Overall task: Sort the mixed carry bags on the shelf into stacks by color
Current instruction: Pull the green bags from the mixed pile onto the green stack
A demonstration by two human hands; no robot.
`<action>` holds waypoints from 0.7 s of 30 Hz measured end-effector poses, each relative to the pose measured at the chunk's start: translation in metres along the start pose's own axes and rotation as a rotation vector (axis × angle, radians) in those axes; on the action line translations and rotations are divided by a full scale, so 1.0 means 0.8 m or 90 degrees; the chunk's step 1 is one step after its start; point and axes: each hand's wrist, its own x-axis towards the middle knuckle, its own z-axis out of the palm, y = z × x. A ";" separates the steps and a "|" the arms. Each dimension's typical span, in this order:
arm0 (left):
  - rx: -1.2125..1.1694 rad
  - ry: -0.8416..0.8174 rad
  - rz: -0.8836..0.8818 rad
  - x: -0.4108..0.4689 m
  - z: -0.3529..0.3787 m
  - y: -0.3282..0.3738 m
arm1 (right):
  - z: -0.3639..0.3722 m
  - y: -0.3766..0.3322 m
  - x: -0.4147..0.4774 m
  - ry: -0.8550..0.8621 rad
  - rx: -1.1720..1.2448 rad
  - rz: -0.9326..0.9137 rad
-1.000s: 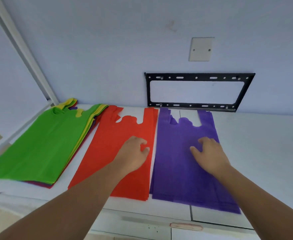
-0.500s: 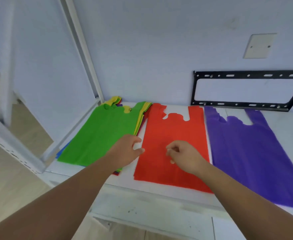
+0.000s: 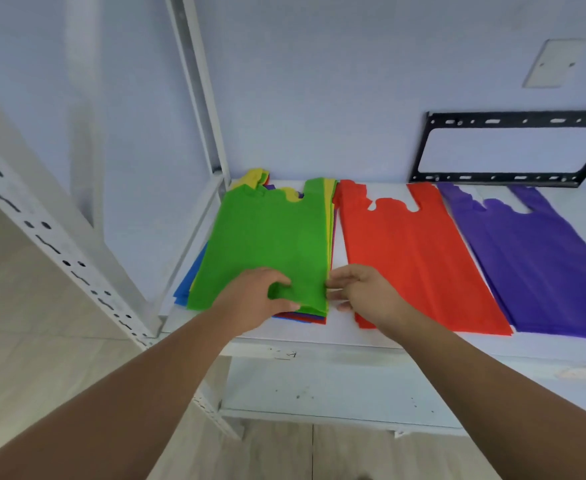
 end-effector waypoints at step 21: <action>-0.051 0.103 0.036 0.024 -0.007 -0.030 | 0.029 -0.021 0.012 -0.065 0.197 0.202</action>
